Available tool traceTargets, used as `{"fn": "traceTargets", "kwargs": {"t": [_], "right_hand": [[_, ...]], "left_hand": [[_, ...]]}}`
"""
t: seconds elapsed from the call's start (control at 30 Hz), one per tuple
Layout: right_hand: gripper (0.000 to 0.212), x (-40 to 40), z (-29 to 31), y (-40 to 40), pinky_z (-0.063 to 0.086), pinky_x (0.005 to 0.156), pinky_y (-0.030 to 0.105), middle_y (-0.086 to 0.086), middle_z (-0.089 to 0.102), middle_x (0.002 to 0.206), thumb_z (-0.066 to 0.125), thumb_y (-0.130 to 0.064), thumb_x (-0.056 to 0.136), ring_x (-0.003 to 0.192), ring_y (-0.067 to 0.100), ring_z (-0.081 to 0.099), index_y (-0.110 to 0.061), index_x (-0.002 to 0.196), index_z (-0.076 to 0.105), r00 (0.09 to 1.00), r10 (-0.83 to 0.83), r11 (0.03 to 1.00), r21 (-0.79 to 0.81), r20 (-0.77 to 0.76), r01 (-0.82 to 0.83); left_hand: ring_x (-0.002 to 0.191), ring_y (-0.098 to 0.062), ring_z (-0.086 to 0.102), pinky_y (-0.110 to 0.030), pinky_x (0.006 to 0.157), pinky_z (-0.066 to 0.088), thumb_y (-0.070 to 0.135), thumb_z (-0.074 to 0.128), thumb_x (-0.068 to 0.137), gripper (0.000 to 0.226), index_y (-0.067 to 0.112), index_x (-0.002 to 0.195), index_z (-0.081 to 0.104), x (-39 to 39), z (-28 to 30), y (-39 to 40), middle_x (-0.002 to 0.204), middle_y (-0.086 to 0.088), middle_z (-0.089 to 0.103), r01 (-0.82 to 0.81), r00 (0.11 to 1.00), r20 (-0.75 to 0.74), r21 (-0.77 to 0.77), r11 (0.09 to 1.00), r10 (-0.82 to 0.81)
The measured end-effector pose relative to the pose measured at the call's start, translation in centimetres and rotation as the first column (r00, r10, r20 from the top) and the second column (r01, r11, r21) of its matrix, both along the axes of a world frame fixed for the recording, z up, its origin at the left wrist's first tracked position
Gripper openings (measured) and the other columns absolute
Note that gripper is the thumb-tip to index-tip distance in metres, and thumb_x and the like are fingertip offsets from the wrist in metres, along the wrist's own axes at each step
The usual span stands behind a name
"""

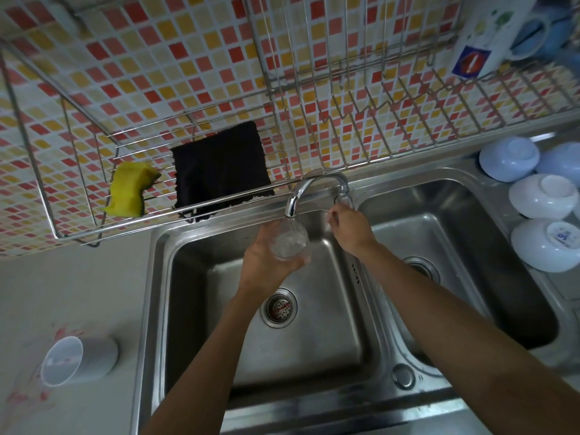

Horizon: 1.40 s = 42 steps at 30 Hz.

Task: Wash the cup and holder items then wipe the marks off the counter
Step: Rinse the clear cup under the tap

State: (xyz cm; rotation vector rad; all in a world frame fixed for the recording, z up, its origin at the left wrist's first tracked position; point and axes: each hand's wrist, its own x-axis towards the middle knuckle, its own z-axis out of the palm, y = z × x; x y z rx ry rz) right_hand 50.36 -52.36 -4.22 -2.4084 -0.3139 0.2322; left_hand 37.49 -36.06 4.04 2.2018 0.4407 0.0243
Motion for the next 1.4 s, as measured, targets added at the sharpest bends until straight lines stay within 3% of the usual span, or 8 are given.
{"fn": "traceTargets", "kwargs": {"t": [0.43, 0.57, 0.67, 0.8, 0.87, 0.97, 1.1, 1.4], "right_hand": [[0.029, 0.4, -0.1, -1.9, 0.038, 0.071, 0.028, 0.019, 0.067, 0.102, 0.034, -0.019, 0.104, 0.09, 0.031, 0.061, -0.004, 0.115, 0.056, 0.98, -0.187, 0.964, 0.182, -0.066, 0.196], [0.029, 0.1, -0.3, -1.8, 0.037, 0.071, 0.026, 0.018, 0.067, 0.103, 0.035, -0.019, 0.104, 0.092, 0.033, 0.063, -0.005, 0.117, 0.058, 0.979, -0.199, 0.957, 0.207, -0.038, 0.202], [0.035, -2.1, -0.4, -1.8, 0.039, 0.073, 0.024, 0.011, 0.068, 0.101, 0.037, -0.017, 0.104, 0.089, 0.027, 0.064, -0.012, 0.136, 0.051, 0.97, -0.244, 0.947, 0.211, -0.012, 0.241], [0.041, -9.6, -2.6, -2.6, 0.05, 0.075, 0.025, 0.014, 0.072, 0.102, 0.049, -0.009, 0.098, 0.08, 0.027, 0.069, -0.016, 0.139, 0.052, 0.965, -0.247, 0.946, 0.238, 0.089, 0.22], [0.041, -13.8, -4.2, -2.9, 0.057, 0.074, 0.033, 0.015, 0.072, 0.099, 0.051, -0.013, 0.098, 0.075, 0.027, 0.068, -0.017, 0.138, 0.052, 0.988, -0.135, 0.975, 0.187, 0.074, 0.119], [0.041, -19.0, -6.3, -3.1, 0.052, 0.084, 0.034, 0.015, 0.07, 0.111, 0.048, -0.023, 0.1, 0.095, 0.028, 0.068, -0.018, 0.141, 0.049, 0.999, -0.015, 1.0, 0.012, -0.041, 0.016], [0.047, -23.5, -7.6, -2.9, 0.038, 0.105, 0.032, 0.008, 0.05, 0.144, 0.044, -0.029, 0.1, 0.129, 0.023, 0.051, -0.013, 0.145, 0.042, 0.987, 0.095, 0.984, -0.14, -0.128, -0.113], [0.066, -25.0, -8.6, -2.4, 0.024, 0.116, 0.038, 0.015, 0.035, 0.153, 0.03, -0.047, 0.099, 0.141, 0.029, 0.032, -0.005, 0.15, 0.027, 0.96, 0.22, 0.889, -0.369, -0.175, -0.271]], "left_hand": [[0.098, -0.002, 0.053, 0.006, 0.068, 0.035, 0.029, 0.093, 0.056, 0.086, 0.025, 0.126, 0.043, -1.9, -1.9, 0.8, 0.112, 0.016, 0.056, -0.086, 0.996, -0.019, -0.036, 0.996, 0.085], [0.102, -0.009, 0.054, -0.012, 0.076, 0.041, 0.029, 0.092, 0.058, 0.079, 0.024, 0.121, 0.046, -3.0, -2.6, 1.3, 0.115, 0.009, 0.056, -0.13, 0.991, -0.024, -0.054, 0.99, 0.129], [0.102, -0.012, 0.054, -0.021, 0.079, 0.046, 0.024, 0.092, 0.058, 0.074, 0.024, 0.117, 0.048, -4.0, -3.1, 1.6, 0.114, 0.005, 0.053, -0.123, 0.992, -0.013, -0.074, 0.99, 0.122], [0.103, -0.013, 0.049, -0.02, 0.08, 0.043, 0.018, 0.089, 0.063, 0.076, 0.019, 0.126, 0.047, -6.5, -4.4, 2.0, 0.124, -0.001, 0.041, -0.011, 0.995, -0.102, 0.031, 0.999, 0.014], [0.109, -0.018, 0.049, -0.03, 0.092, 0.045, 0.028, 0.088, 0.062, 0.082, 0.024, 0.131, 0.044, -8.3, -5.5, 2.4, 0.128, 0.001, 0.037, 0.042, 0.983, -0.185, 0.132, 0.99, -0.017], [0.118, -0.02, 0.046, -0.038, 0.103, 0.029, 0.038, 0.083, 0.064, 0.085, 0.032, 0.136, 0.039, -10.8, -6.4, 3.0, 0.133, 0.002, 0.036, 0.214, 0.924, -0.376, 0.337, 0.917, -0.077], [0.125, -0.023, 0.04, -0.044, 0.108, 0.024, 0.037, 0.08, 0.068, 0.087, 0.034, 0.141, 0.033, -13.7, -7.4, 3.2, 0.137, -0.002, 0.035, 0.406, 0.842, -0.527, 0.476, 0.78, -0.117], [0.126, -0.028, 0.035, -0.05, 0.107, 0.027, 0.034, 0.072, 0.078, 0.08, 0.032, 0.144, 0.026, -17.8, -8.7, 3.2, 0.137, -0.008, 0.034, 0.558, 0.808, -0.575, 0.682, 0.473, -0.126]]}}
